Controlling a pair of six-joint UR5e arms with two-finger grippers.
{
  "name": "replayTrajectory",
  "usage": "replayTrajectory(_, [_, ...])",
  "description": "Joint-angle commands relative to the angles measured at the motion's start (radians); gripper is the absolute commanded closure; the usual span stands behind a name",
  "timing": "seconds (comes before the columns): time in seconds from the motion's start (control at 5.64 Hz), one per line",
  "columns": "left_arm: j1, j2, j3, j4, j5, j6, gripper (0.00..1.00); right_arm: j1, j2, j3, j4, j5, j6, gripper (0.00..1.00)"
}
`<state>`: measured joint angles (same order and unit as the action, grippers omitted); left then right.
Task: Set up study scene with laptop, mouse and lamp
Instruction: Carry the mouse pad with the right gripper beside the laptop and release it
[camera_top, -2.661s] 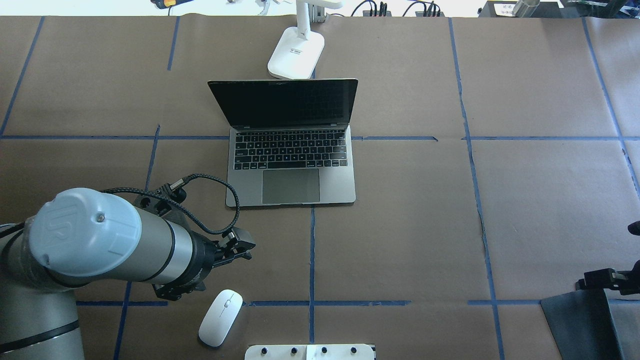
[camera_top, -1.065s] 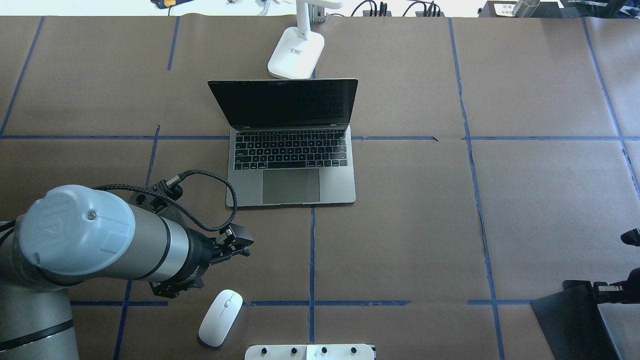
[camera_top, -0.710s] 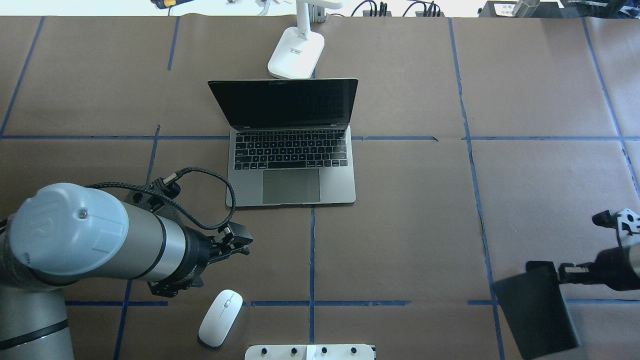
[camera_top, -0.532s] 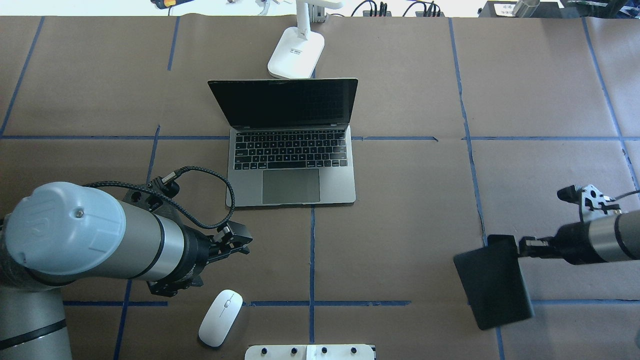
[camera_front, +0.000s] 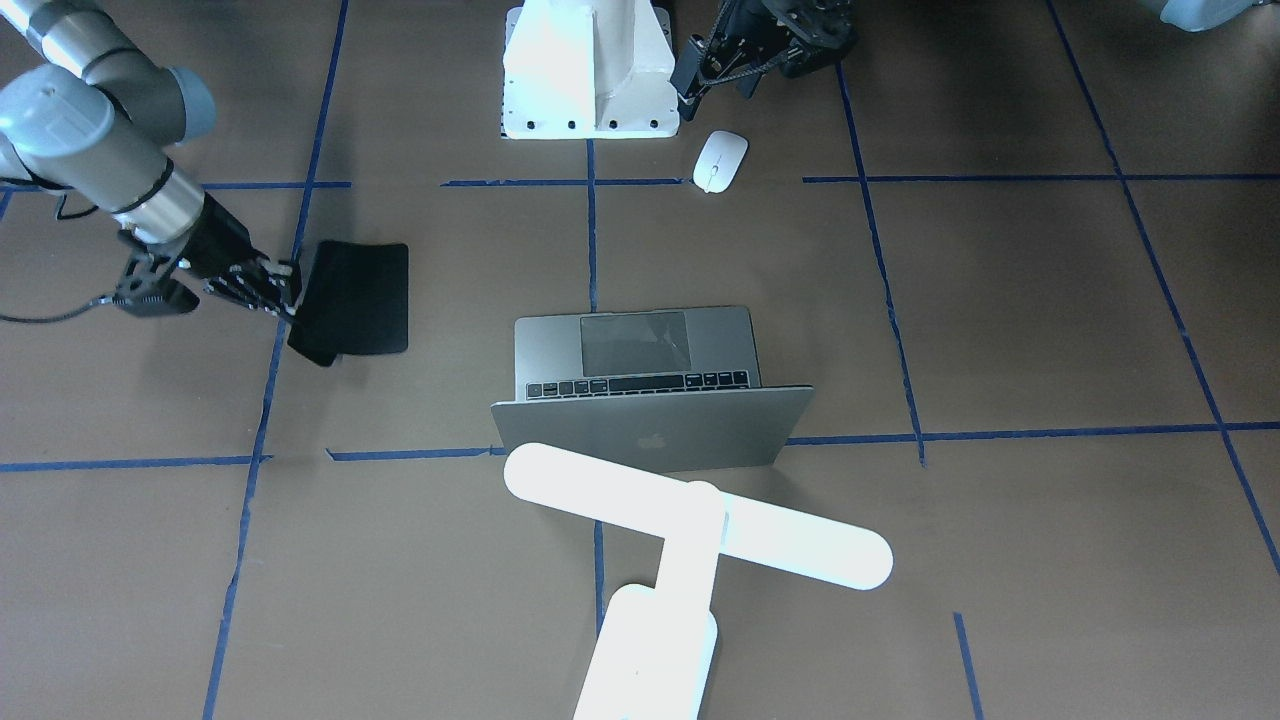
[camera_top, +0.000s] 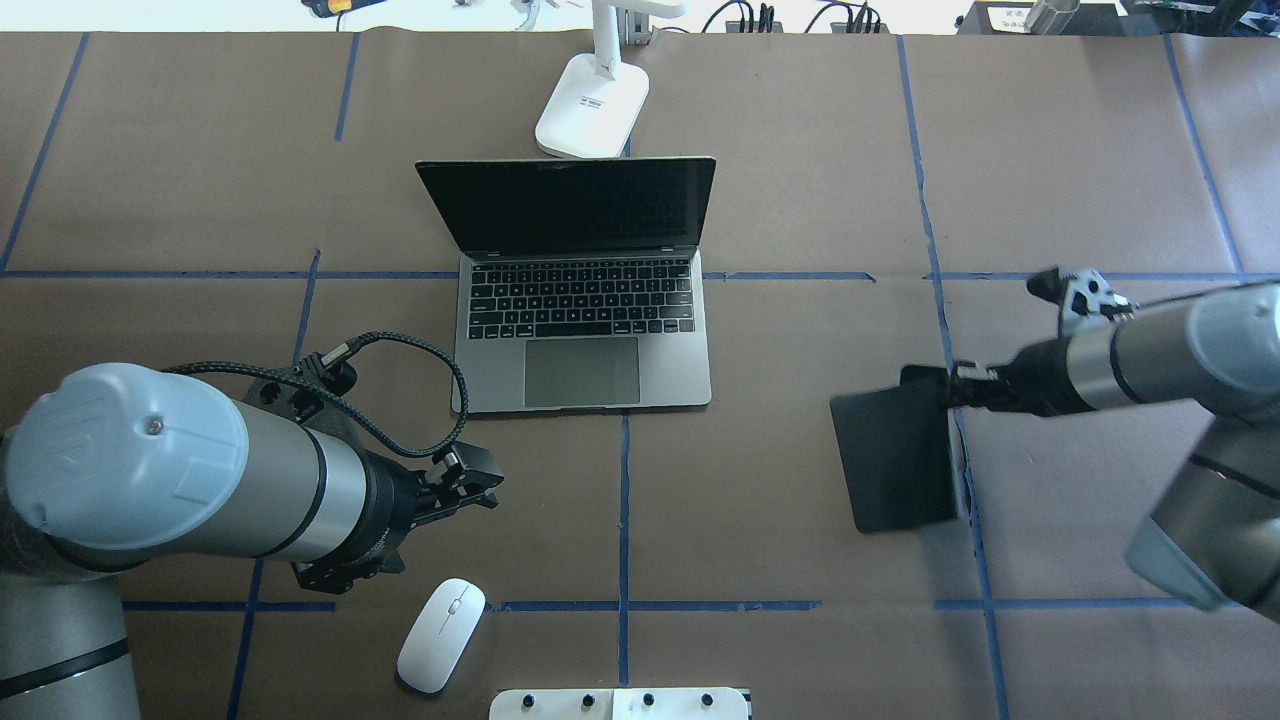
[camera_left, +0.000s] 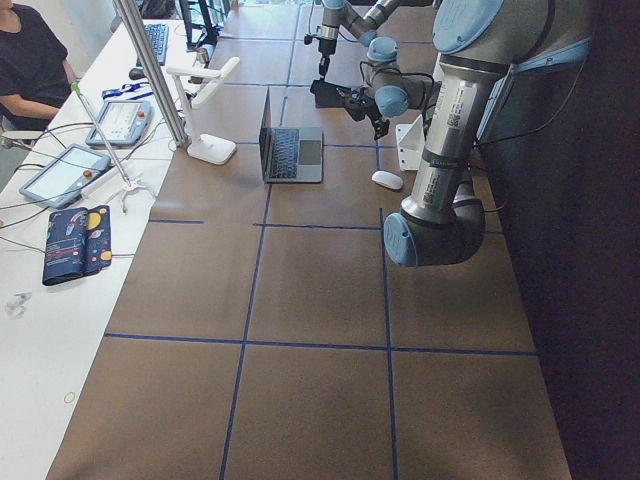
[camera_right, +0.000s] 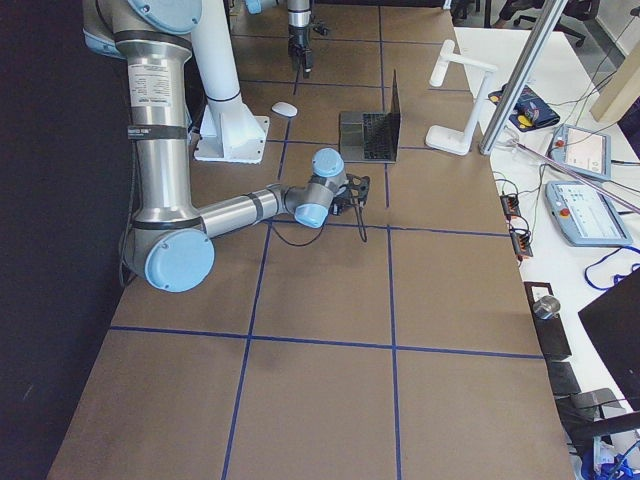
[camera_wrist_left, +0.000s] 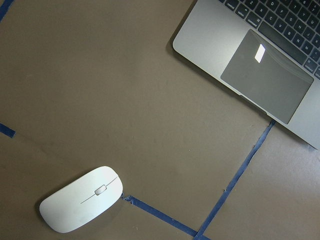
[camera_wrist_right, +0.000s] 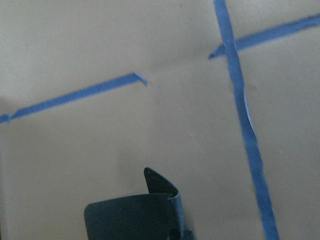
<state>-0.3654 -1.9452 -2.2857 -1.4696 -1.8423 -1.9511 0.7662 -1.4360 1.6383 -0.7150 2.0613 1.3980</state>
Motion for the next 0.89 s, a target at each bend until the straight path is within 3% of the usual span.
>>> replayTrajectory(0.0, [-0.003,0.0,-0.008,0.002,0.0,0.0,0.0,0.083,0.206,-0.199,-0.006,0.048,-0.007,1.0])
replayTrajectory(0.18, [-0.003,0.0,-0.018,0.012,0.0,0.0,0.0,0.088,0.292,-0.275,-0.006,0.049,-0.008,1.0])
replayTrajectory(0.53, [0.0,-0.001,-0.044,0.097,0.0,0.001,0.0,0.085,0.301,-0.276,-0.004,0.053,-0.026,1.0])
replayTrajectory(0.71, [0.006,-0.001,-0.043,0.097,0.002,0.001,0.0,0.084,0.301,-0.275,-0.004,0.054,-0.039,0.95])
